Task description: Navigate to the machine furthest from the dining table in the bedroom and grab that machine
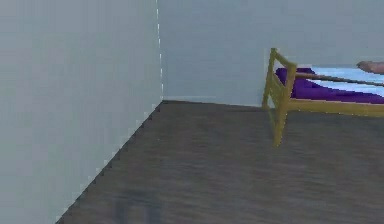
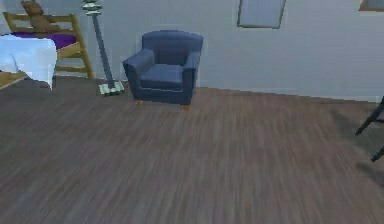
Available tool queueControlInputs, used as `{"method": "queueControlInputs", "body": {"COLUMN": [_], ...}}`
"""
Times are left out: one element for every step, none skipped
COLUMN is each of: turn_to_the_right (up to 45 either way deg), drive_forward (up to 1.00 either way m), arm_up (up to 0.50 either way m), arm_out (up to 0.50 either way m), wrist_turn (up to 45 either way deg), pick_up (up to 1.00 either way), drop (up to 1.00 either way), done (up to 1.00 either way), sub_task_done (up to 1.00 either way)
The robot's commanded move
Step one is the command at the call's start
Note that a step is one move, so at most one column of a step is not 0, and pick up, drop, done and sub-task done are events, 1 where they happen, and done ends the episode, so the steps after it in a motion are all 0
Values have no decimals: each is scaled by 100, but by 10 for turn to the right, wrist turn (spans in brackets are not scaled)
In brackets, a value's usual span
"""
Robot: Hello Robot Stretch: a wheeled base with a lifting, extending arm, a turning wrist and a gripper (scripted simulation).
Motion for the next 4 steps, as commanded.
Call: {"method": "queueControlInputs", "body": {"turn_to_the_right": [0,-450,-30,-30], "drive_forward": [30,0,0,0], "arm_up": [0,0,0,0], "arm_out": [0,0,0,0], "wrist_turn": [0,0,0,0], "pick_up": [0,0,0,0], "drop": [0,0,0,0], "done": [0,0,0,0], "sub_task_done": [0,0,0,0]}}
